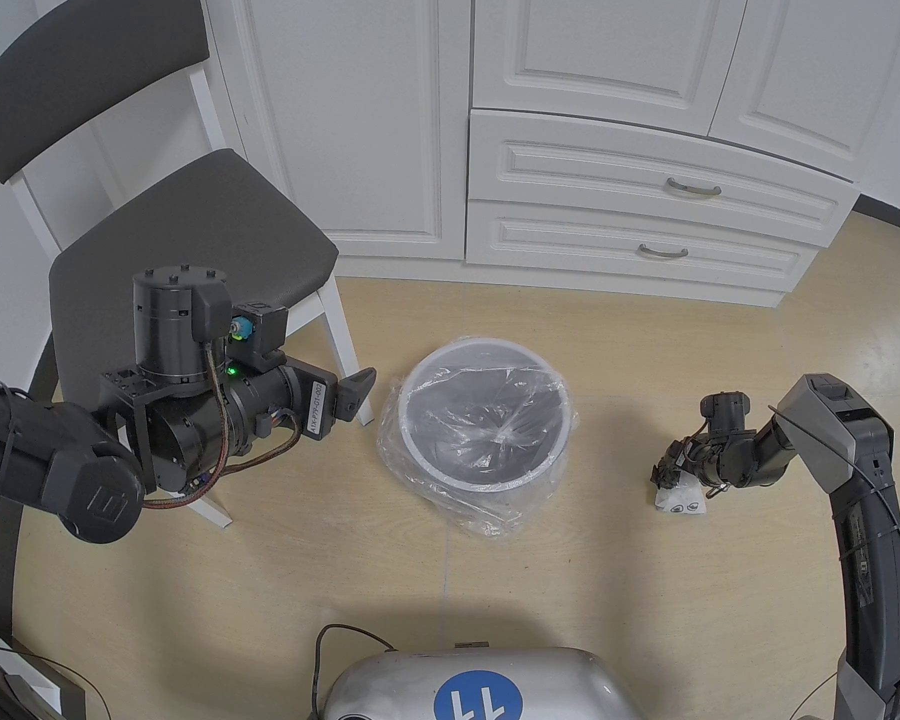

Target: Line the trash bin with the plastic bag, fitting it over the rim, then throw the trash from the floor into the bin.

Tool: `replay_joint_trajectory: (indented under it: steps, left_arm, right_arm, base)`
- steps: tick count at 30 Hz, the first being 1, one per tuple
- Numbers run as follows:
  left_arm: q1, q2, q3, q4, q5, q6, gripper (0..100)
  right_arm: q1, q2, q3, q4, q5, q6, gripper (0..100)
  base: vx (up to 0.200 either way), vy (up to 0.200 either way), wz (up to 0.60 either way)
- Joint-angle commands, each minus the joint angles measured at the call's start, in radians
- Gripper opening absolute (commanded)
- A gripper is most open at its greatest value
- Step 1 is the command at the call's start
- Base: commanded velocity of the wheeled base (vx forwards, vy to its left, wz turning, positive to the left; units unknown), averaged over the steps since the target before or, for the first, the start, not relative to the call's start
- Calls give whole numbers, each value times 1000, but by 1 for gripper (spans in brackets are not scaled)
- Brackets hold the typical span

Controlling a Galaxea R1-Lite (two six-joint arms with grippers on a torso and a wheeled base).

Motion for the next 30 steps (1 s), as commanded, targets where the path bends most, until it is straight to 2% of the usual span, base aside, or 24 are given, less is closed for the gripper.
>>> replay_joint_trajectory:
  steps: [1,2,11,21,24,25,28,30]
  left_arm:
    - [-2,1,0,0,0,0,100]
    - [-2,1,0,0,1,0,100]
    - [-5,6,6,-5,1,0,100]
    - [-3,17,34,-86,3,38,100]
    - [-3,18,41,-107,3,38,100]
    - [-3,12,43,-107,3,40,100]
    - [-3,6,46,-109,3,40,100]
    - [-3,-5,51,-114,5,40,100]
  right_arm:
    - [0,-1,1,-1,0,2,100]
    - [0,-1,0,-1,1,6,0]
    - [0,-1,-2,3,0,6,0]
    - [0,-1,3,-10,0,6,0]
    - [15,-12,37,-66,-40,2,0]
    - [27,-30,73,-148,-52,-11,0]
    - [46,-73,127,-220,-54,-20,0]
    - [74,-167,239,-286,-49,-57,0]
  base:
    - [0,0,0]
    - [0,0,0]
    - [0,0,0]
    - [0,0,0]
    - [0,0,0]
    - [0,0,0]
    - [0,0,0]
    - [0,0,0]
